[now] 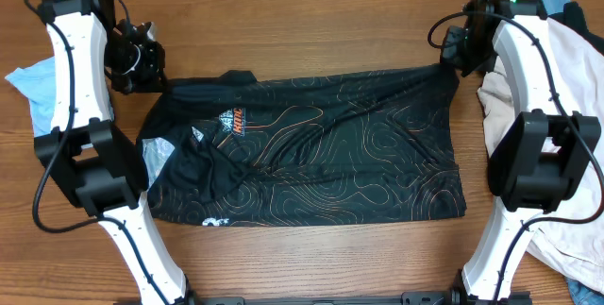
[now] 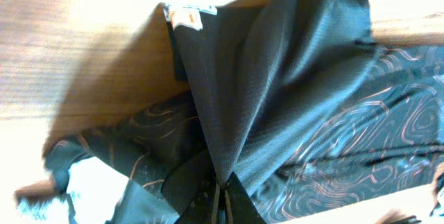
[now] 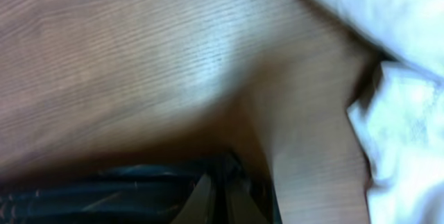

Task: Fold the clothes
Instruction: 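Lift the top edge and fold it down toward the bottom with both grippers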

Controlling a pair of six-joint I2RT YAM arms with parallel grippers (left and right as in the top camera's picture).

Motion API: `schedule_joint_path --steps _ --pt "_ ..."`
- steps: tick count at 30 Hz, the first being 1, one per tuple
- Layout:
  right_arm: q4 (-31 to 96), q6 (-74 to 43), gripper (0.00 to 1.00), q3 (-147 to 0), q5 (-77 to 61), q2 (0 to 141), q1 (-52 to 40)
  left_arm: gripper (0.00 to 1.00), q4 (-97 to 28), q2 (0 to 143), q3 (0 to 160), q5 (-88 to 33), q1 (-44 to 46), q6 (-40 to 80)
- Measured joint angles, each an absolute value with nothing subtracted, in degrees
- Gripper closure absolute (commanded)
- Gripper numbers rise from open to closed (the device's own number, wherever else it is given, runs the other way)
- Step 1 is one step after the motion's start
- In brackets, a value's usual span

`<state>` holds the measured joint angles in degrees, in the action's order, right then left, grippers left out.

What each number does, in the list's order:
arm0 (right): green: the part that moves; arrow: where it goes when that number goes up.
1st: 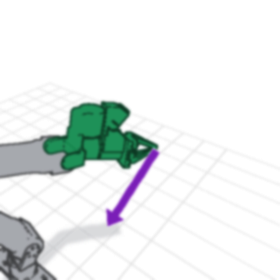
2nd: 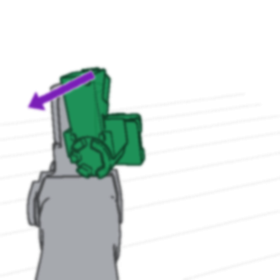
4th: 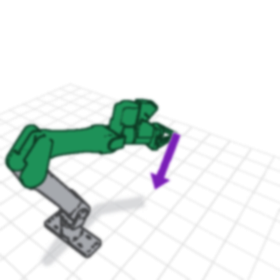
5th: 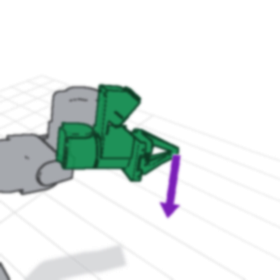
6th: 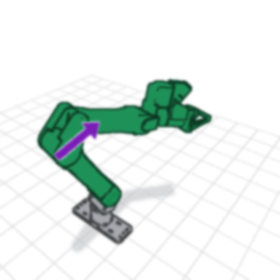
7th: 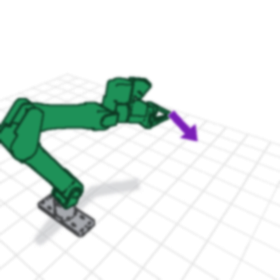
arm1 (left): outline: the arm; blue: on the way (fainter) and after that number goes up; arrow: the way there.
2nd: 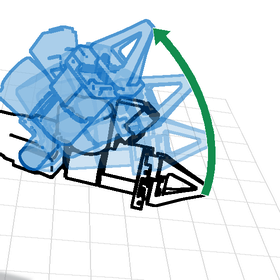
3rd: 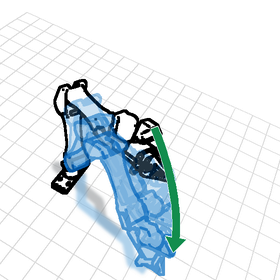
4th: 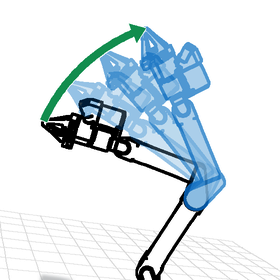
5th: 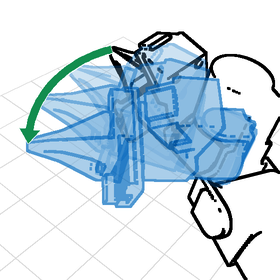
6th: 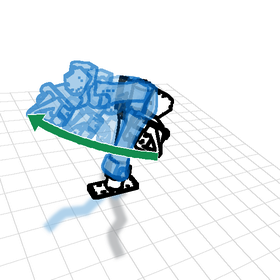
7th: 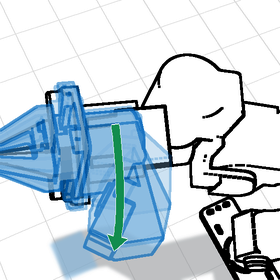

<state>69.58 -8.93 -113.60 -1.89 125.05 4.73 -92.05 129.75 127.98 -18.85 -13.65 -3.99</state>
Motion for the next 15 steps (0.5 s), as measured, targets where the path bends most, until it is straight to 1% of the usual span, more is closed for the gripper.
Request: schedule_joint_path --steps 5,9,15 --pt "79.9 -8.6 0.96 -114.5 -1.8 124.5 4.7 0.96 -96.4 126.2 128.0 -15.2 -13.8 -3.1" --pt "86.2 -8.1 0.96 -114.5 -1.6 124.5 4.7 0.96 -96.7 125.7 127.5 -11.2 -13.9 -1.4" --pt "93.7 -8.4 0.96 -114.5 -1.5 124.5 4.8 0.96 -96.7 125.1 120.7 -8.0 -13.9 0.1"
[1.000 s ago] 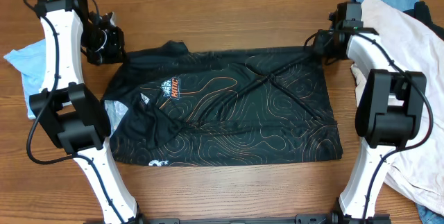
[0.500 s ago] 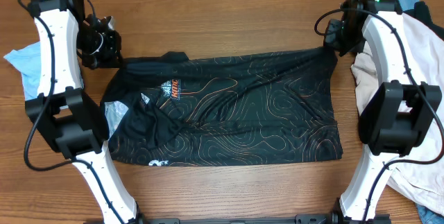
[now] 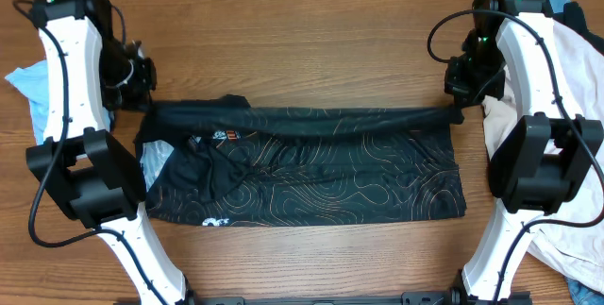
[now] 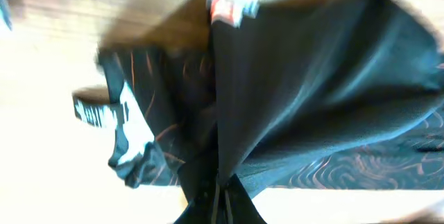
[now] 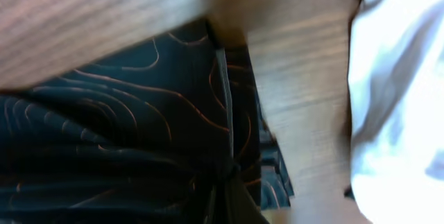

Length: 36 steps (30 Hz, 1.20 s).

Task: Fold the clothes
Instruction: 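Lift the top edge and fold it down toward the bottom with both grippers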

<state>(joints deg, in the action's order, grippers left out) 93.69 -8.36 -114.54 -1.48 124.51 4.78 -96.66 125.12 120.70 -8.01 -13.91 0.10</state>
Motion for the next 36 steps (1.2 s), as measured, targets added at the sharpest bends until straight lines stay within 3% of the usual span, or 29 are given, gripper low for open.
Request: schedule_joint_path --steps 11,23,36 --pt "97.1 -9.0 0.96 -114.0 0.5 124.4 4.8 0.96 -96.6 120.9 112.2 -6.3 -13.9 0.7" --pt "97.1 -9.0 0.96 -98.5 0.9 121.8 4.8 0.96 -90.6 112.2 95.4 -4.0 -13.9 1.8" --pt "95.4 -9.9 0.96 -93.2 2.3 113.8 4.9 0.96 -86.9 112.1 85.9 -2.2 -13.9 3.6"
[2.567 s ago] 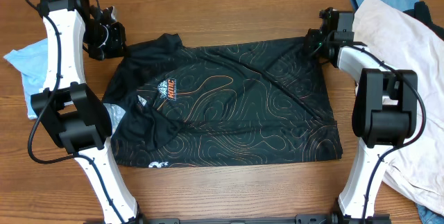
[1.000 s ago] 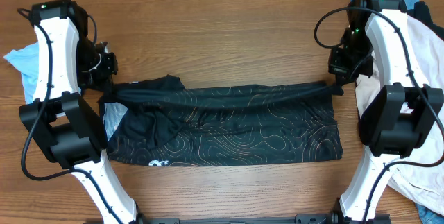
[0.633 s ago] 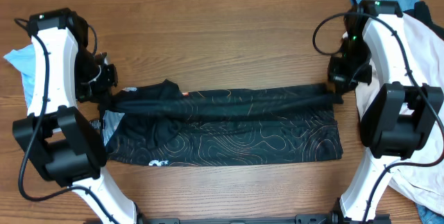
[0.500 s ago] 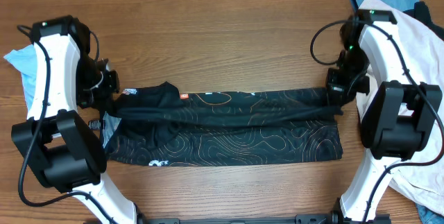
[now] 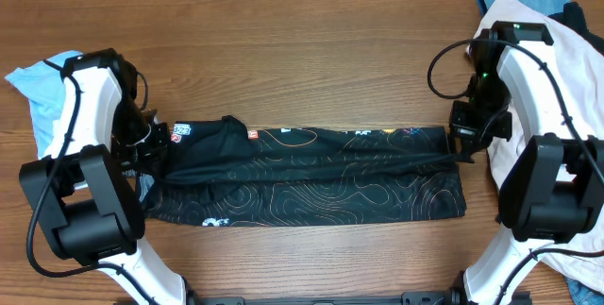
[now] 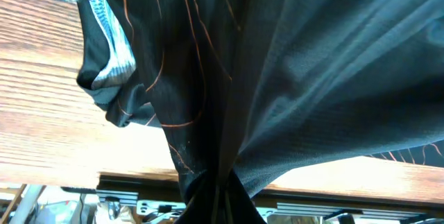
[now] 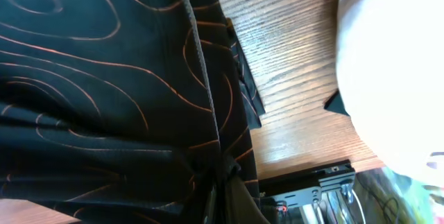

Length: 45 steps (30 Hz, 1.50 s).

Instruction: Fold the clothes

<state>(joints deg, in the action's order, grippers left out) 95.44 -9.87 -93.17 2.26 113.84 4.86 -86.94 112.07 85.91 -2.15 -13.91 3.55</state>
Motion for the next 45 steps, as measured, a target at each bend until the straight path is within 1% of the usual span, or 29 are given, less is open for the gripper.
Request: schedule_joint_path --steps 9,13,20,24,34,35,36,43,44,45 --pt "89.8 -10.5 0.96 -82.6 2.6 113.8 4.9 0.96 -86.8 112.1 85.6 -1.8 -13.9 4.2" --pt "89.5 -10.9 0.96 -80.5 2.6 113.8 4.9 0.96 -86.7 112.1 85.6 -1.8 -13.9 4.3" --pt "89.2 -11.6 0.95 -79.8 3.1 113.8 4.9 0.96 -86.7 112.1 85.6 -1.8 -13.9 4.3" --pt "89.1 -11.9 0.89 -79.8 3.2 113.8 4.9 0.96 -86.7 112.1 85.6 -1.8 -13.9 4.3" --pt "88.9 -12.0 0.87 -79.8 3.4 113.8 4.9 0.96 -88.2 112.1 85.6 -1.8 -13.9 4.4" --pt "88.7 -12.0 0.78 -79.8 3.4 113.8 4.9 0.96 -88.4 112.1 85.6 -1.8 -13.9 4.3" --pt "88.6 -12.3 0.75 -79.8 3.4 113.8 4.9 0.96 -88.7 112.1 85.6 -1.8 -13.9 4.3" --pt "87.2 -12.0 0.74 -79.8 3.4 113.8 4.9 0.96 -90.8 112.1 85.6 -1.6 -13.9 4.4" --pt "87.0 -12.0 0.73 -79.8 3.4 113.8 4.9 0.96 -90.9 112.1 85.6 -1.6 -13.9 4.4" --pt "86.8 -12.0 0.66 -79.8 3.4 113.8 4.9 0.96 -91.0 112.1 85.6 -1.6 -13.9 4.4"
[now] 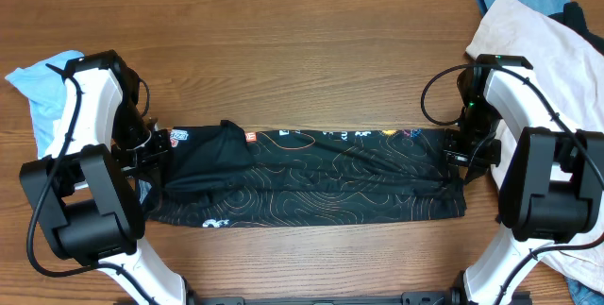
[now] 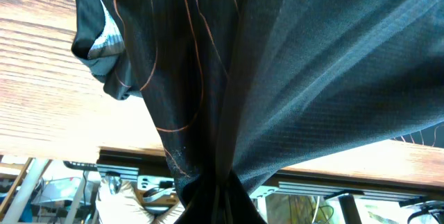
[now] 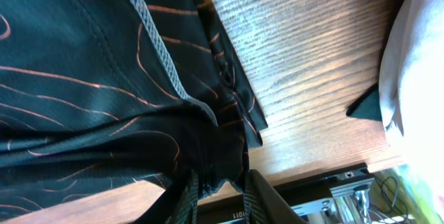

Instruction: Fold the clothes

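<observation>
A black shirt (image 1: 311,177) with orange contour lines lies folded into a long band across the near middle of the wooden table (image 1: 302,59). At the band's left end, my left gripper (image 1: 156,149) is shut on the upper layer, and the cloth gathers to a point between its fingers (image 2: 218,200). My right gripper (image 1: 460,159) sits at the band's right end. It stands open (image 3: 220,197), with the shirt's hemmed edge (image 3: 159,64) lying loose between and ahead of the spread fingers (image 3: 258,200).
A heap of white cloth (image 1: 557,59) with a blue piece behind it lies at the right edge. A light blue cloth (image 1: 33,88) lies at the left edge. The table's front rail (image 3: 333,189) shows in the right wrist view.
My right gripper has opened and sits slightly nearer the front edge, with the shirt's right corner lying on the lower layer. My left gripper stays shut on the cloth, almost where it was.
Both grippers first held the spread shirt's far corners near the back of the table. Then they were nearer the front, with the far edge doubling over. Later the shirt lay as a folded band, both grippers shut on it. Now the right is open.
</observation>
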Controlling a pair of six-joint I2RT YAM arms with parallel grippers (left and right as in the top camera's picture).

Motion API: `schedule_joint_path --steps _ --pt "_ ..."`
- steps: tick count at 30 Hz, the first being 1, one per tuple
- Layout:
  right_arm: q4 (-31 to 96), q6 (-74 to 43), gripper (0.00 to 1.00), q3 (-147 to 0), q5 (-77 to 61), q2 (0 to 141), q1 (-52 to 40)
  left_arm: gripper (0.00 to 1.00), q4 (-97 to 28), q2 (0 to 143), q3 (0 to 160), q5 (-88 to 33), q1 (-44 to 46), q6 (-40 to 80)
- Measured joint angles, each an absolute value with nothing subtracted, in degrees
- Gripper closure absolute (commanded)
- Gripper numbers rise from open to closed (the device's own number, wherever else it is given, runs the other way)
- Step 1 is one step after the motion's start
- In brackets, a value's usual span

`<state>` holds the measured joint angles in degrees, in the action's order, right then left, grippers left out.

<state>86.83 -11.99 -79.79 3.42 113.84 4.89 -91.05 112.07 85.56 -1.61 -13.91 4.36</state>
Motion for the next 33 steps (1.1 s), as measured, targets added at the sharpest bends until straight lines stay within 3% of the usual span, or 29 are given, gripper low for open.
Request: schedule_joint_path --steps 2,23,27,31,33 --pt "86.4 -12.4 0.58 -79.8 3.4 113.8 4.9 0.96 -91.7 112.1 85.6 -1.5 -13.9 4.4" --pt "81.9 -12.0 0.57 -79.8 3.4 113.8 4.9 0.95 -89.6 109.9 85.5 -1.5 -13.3 3.0" --pt "81.5 -12.0 0.56 -79.8 3.4 113.8 4.9 0.88 -91.2 109.0 85.5 -0.3 -13.1 3.8" --pt "81.3 -12.0 0.57 -79.8 3.4 113.8 4.9 0.73 -91.1 109.0 85.5 0.8 -13.1 4.7" --pt "81.2 -12.0 0.56 -79.8 3.4 113.8 4.9 0.72 -91.1 109.0 85.5 1.3 -13.1 5.1"
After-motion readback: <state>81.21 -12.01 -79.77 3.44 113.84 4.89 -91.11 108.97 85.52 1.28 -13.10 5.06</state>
